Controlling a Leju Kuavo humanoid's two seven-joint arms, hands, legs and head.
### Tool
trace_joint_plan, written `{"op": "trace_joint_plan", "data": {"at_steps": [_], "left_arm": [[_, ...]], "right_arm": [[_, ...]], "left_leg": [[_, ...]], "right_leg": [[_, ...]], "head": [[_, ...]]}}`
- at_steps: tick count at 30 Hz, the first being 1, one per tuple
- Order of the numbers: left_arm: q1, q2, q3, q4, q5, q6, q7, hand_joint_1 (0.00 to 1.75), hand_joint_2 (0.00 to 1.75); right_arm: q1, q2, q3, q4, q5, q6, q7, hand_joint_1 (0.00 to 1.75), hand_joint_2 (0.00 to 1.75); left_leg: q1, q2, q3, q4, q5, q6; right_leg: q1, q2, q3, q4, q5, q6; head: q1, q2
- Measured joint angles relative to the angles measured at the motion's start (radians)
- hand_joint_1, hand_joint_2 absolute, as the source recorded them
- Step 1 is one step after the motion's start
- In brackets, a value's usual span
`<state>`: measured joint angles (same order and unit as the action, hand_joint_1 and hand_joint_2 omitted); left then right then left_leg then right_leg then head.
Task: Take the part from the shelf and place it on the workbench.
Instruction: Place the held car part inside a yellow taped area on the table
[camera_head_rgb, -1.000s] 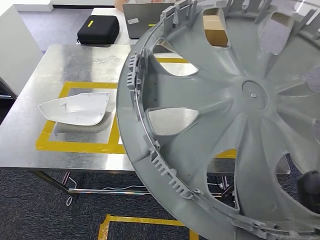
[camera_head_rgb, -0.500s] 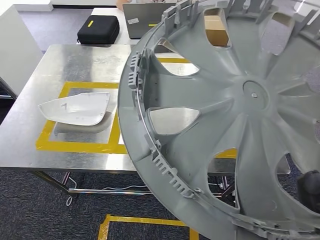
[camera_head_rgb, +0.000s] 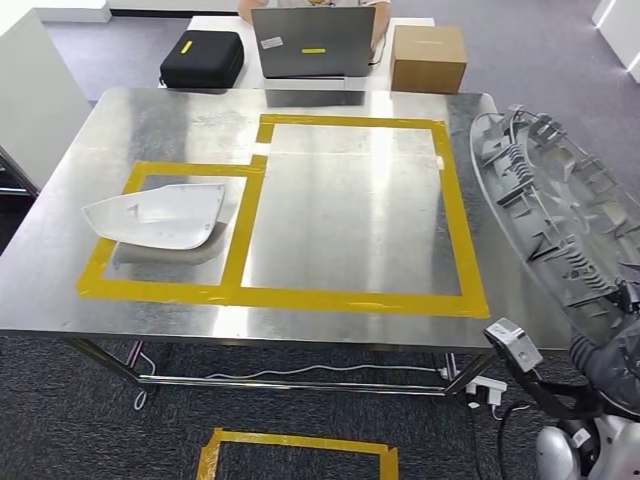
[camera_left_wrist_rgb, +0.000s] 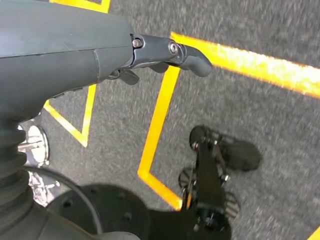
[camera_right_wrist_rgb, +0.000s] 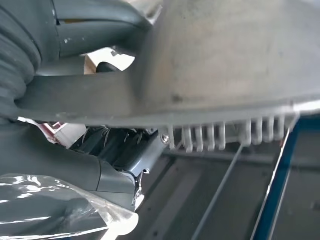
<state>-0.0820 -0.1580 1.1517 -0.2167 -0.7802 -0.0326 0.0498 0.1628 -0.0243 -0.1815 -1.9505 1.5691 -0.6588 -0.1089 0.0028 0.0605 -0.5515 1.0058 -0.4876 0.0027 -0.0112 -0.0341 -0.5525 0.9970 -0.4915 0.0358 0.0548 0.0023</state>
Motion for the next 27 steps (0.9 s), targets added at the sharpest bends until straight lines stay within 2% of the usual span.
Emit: {"op": "trace_joint_plan", "data": {"at_steps": [5,15,20,23,25,27], "left_arm": [[0.001,0.008,0.000,0.000,0.000,0.004,-0.007,0.00,1.75],[0.001,0.008,0.000,0.000,0.000,0.007,-0.008,0.00,1.75],[0.001,0.009,0.000,0.000,-0.003,0.020,-0.001,0.00,1.75],[0.001,0.011,0.000,0.000,-0.009,0.027,0.000,0.00,1.75],[0.000,0.013,0.000,0.000,-0.016,0.030,-0.002,0.00,1.75],[-0.001,0.014,0.000,0.000,-0.025,0.027,-0.006,0.00,1.75]], "right_arm": [[0.005,-0.049,-0.009,0.067,0.001,-0.001,-0.004,1.75,1.75],[0.012,-0.077,-0.017,0.099,0.001,-0.001,-0.011,1.75,1.75],[0.009,-0.084,-0.025,0.101,0.001,-0.001,-0.057,1.75,1.75],[-0.015,-0.115,-0.035,0.128,0.002,-0.001,-0.091,1.75,1.75],[-0.048,-0.169,-0.025,0.174,0.002,-0.001,-0.053,1.75,1.75],[-0.111,-0.255,0.038,0.253,0.002,0.000,0.102,1.75,1.75]], "left_leg": [[0.000,0.000,-0.001,0.000,0.001,0.001],[0.000,0.000,-0.002,0.000,0.000,0.001],[0.000,0.000,-0.002,0.000,0.000,0.001],[-0.001,0.000,-0.003,0.000,0.000,0.001],[-0.001,0.000,-0.004,0.001,0.000,0.001],[-0.001,0.000,-0.006,0.001,0.000,0.001]], "right_leg": [[0.000,0.000,-0.002,0.000,-0.001,0.000],[0.000,0.000,-0.002,0.000,-0.002,0.000],[0.000,0.000,-0.002,0.000,-0.001,0.000],[0.000,0.000,-0.002,0.000,-0.001,0.000],[0.000,0.000,-0.001,0.000,-0.001,0.001],[-0.001,0.001,-0.001,0.000,0.000,0.002]], "head": [[0.000,0.000],[0.000,0.000],[0.000,0.000],[0.000,0.000],[0.000,0.000],[0.000,0.000]]}}
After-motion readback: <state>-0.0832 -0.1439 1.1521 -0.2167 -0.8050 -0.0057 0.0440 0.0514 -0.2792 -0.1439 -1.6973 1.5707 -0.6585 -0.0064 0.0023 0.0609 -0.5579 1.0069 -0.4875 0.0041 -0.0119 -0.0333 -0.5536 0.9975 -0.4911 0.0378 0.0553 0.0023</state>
